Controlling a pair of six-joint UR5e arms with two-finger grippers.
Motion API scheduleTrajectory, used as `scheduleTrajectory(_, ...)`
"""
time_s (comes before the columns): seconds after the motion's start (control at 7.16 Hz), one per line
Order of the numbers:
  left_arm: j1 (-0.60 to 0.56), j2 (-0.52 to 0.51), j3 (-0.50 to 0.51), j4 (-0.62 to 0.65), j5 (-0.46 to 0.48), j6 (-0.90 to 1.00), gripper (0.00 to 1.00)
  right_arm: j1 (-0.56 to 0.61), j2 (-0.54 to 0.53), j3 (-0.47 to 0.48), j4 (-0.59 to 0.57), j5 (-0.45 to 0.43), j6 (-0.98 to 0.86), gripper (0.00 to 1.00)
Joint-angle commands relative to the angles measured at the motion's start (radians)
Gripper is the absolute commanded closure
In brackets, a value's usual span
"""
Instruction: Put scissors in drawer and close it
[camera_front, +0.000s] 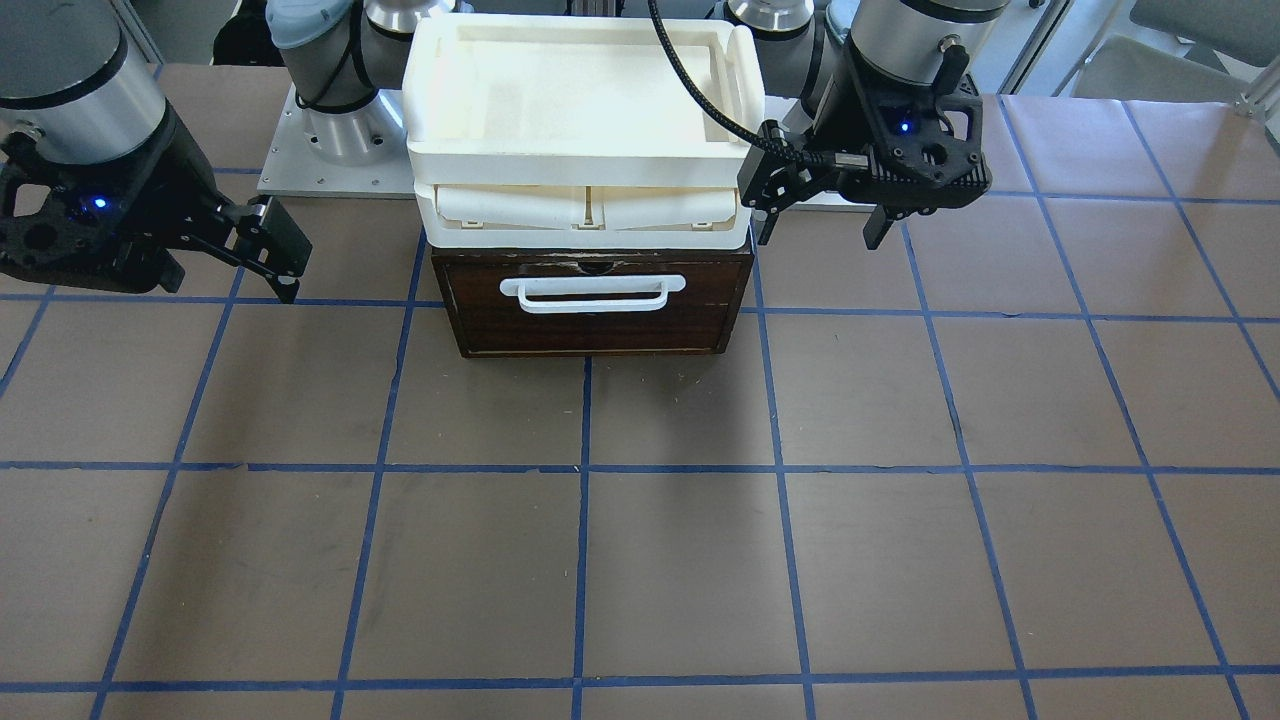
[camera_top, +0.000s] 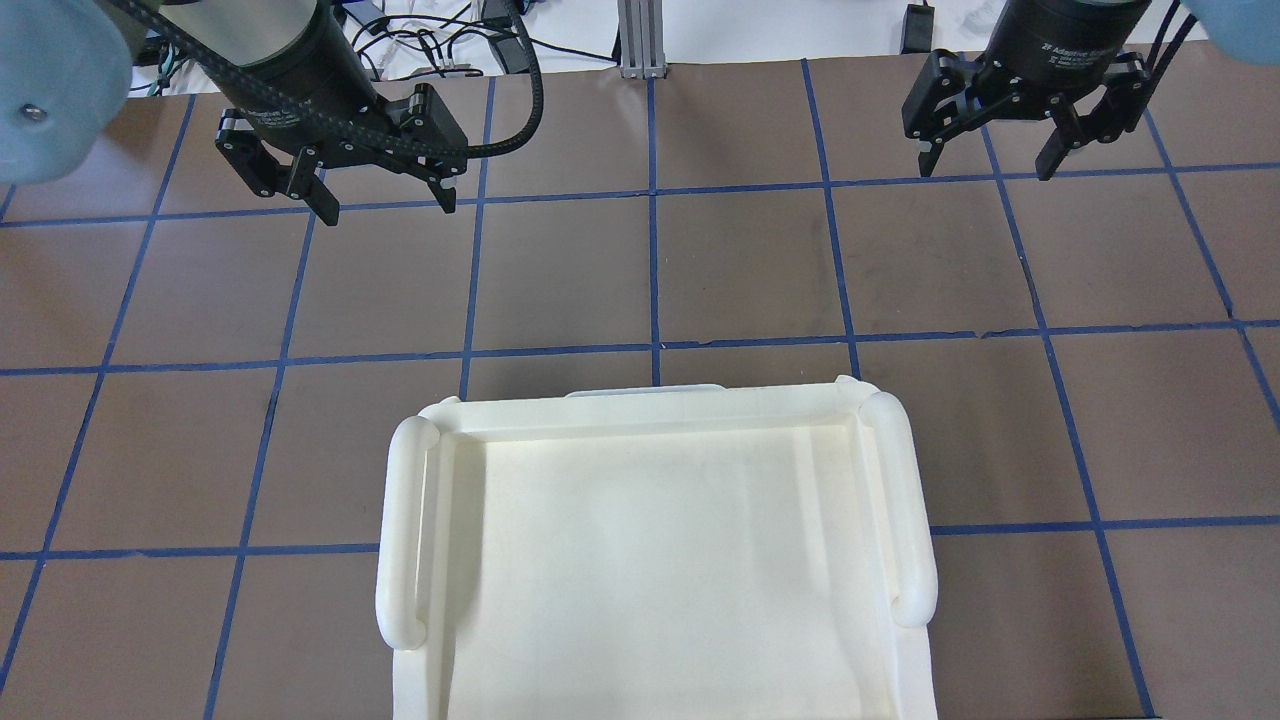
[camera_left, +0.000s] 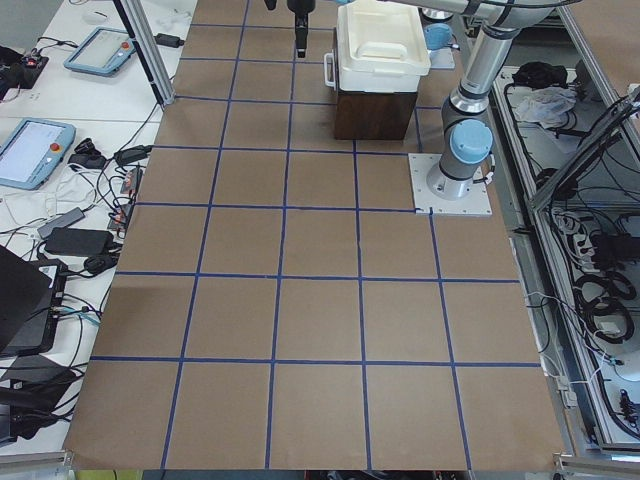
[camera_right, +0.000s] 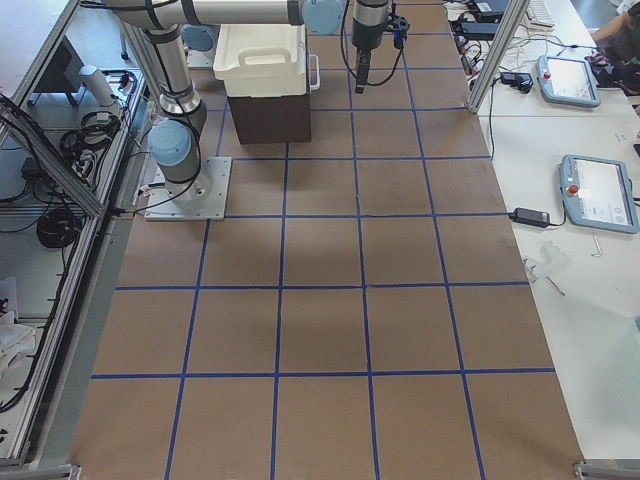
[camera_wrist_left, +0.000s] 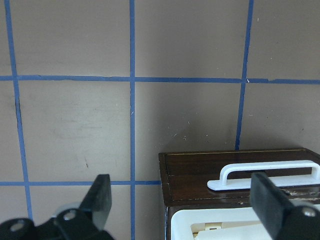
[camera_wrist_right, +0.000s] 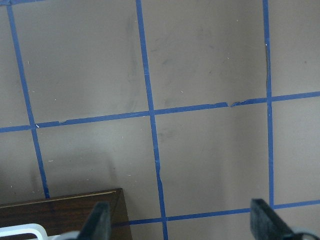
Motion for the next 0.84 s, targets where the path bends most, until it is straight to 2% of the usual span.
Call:
scheduleTrajectory(0.0, -0.001, 0.005, 0.0, -0.009, 0.0, 0.0, 0.0, 0.0, -0.003, 0.0, -0.001, 0.002, 0.0, 0.0)
scheduleTrajectory(0.7, -0.001, 0.013, -0.002, -0.021, 0.002, -0.001, 0.0, 0.0, -0.006, 0.0, 0.001, 0.002, 0.002, 0.0)
